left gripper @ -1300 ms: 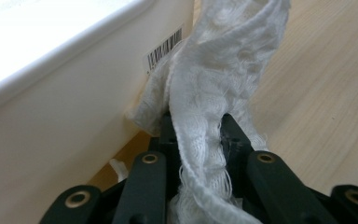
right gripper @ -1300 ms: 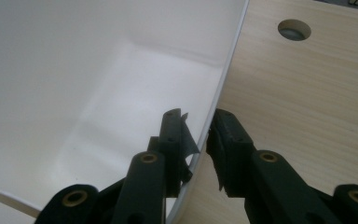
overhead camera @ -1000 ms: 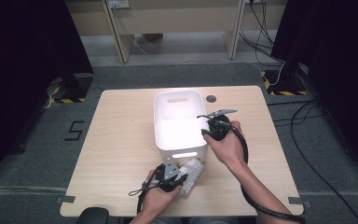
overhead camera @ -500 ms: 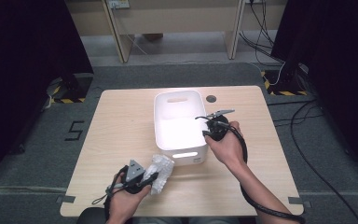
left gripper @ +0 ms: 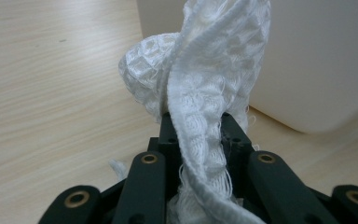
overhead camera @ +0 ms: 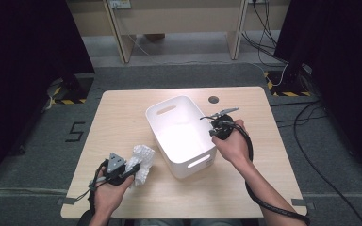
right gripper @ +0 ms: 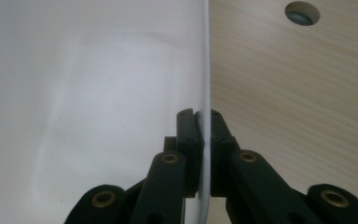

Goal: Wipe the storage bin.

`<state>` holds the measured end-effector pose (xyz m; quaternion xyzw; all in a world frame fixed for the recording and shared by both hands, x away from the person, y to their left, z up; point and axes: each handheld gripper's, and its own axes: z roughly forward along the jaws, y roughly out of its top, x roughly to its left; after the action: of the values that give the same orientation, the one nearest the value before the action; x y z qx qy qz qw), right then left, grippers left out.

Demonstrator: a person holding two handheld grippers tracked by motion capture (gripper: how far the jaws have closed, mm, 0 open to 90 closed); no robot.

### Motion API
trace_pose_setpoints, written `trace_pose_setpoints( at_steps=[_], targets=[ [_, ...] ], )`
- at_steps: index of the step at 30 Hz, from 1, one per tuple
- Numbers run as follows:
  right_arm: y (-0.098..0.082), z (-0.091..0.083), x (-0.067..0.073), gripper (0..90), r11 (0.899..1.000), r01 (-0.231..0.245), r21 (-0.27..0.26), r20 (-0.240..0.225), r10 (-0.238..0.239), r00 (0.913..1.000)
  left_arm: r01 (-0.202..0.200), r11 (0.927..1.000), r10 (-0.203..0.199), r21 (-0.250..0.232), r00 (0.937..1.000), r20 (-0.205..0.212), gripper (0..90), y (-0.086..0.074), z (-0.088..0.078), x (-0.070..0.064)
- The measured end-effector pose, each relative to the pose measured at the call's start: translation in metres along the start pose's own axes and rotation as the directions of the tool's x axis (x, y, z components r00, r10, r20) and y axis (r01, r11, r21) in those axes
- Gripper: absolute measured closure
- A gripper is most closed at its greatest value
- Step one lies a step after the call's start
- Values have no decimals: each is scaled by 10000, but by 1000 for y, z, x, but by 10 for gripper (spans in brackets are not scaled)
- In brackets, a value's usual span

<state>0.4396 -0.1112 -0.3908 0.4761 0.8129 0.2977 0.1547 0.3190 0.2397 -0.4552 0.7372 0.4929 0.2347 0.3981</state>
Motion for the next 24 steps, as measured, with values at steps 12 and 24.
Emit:
trace_pose_setpoints(
  at_steps=[12,24],
  targets=[
    [4,-18,-3,708,9981,117,-602,-545,-150,9984,-152,9998,165,127,9944,-1044,744,23,20,36],
    [-8,-29,-9,776,9997,-154,-206,-442,145,9989,-98,9998,116,145,9908,-1346,743,42,42,50]
  ],
)
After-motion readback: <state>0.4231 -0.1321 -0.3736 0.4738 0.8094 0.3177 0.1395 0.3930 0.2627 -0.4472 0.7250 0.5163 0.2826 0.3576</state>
